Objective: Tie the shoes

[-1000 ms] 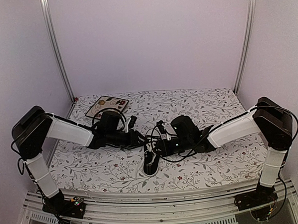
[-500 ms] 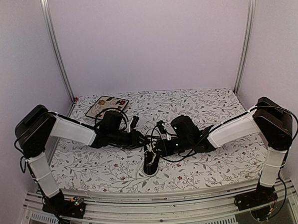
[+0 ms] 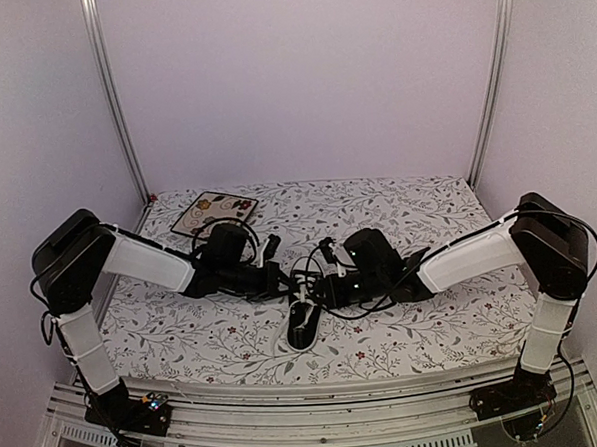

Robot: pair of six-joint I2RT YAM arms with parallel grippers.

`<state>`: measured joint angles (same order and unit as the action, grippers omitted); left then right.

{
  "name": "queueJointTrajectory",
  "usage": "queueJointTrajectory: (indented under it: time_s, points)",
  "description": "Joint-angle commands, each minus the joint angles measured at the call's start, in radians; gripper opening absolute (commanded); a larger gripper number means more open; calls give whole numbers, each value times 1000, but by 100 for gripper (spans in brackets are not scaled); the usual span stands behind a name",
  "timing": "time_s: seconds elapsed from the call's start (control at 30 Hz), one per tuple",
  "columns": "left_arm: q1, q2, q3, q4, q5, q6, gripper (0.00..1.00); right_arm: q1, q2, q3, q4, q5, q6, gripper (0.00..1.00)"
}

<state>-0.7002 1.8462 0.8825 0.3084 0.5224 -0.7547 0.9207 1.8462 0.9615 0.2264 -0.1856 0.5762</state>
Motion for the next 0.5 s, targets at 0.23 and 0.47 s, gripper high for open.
queueJointTrajectory:
  time_s: [0.23, 0.47]
  points:
    - [-5, -30, -32, -3, -24, 0, 0, -66, -31, 15, -38, 8, 9, 2]
    - [4, -52, -60, -19, -60, 5, 0, -102, -22, 19, -28, -13, 17, 2]
